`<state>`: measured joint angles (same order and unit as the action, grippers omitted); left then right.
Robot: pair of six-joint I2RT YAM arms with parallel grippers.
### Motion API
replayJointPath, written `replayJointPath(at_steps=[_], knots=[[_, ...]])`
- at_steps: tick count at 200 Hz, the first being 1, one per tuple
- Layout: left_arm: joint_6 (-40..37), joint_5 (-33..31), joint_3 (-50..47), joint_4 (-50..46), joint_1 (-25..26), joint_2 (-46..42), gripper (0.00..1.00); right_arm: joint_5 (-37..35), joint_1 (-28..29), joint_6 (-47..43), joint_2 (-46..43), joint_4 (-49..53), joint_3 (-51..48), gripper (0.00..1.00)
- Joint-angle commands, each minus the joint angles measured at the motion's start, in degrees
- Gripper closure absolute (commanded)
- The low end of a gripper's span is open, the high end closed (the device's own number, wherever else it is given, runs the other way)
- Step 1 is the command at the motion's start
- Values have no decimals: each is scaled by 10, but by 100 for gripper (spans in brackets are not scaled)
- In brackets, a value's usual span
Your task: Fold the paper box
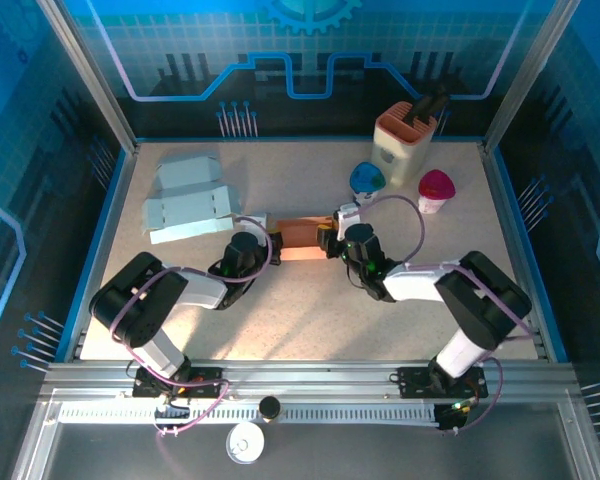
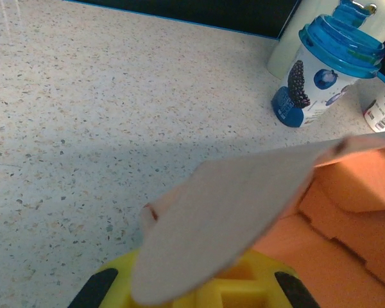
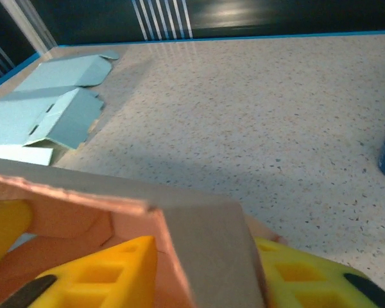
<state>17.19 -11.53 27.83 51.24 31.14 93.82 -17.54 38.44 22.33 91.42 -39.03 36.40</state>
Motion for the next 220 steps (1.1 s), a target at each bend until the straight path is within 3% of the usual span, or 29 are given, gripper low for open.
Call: replayJointPath(at_steps=[1, 24, 80, 118, 147, 193, 220], knots=[[-22, 14, 1, -21, 21, -10, 100, 13, 14, 73, -63, 133, 25, 51], [-24, -10, 1, -30, 31, -14, 100, 31, 5, 147, -104, 222, 20, 44], [-29, -59, 4, -35, 55, -7, 100, 67, -4, 249, -192, 291, -5, 35], [-28, -101, 6, -45, 73, -20, 100, 13, -1, 367, -278, 394, -22, 37], [-28, -133, 10, -49, 91, -18, 100, -43, 36, 497, -355, 343, -86, 38], [-20, -197, 12, -48, 124, -12, 100, -83, 107, 665, -324, 346, -35, 41], [-11, -233, 14, -45, 143, -3, 100, -108, 125, 715, -285, 347, 4, 40]])
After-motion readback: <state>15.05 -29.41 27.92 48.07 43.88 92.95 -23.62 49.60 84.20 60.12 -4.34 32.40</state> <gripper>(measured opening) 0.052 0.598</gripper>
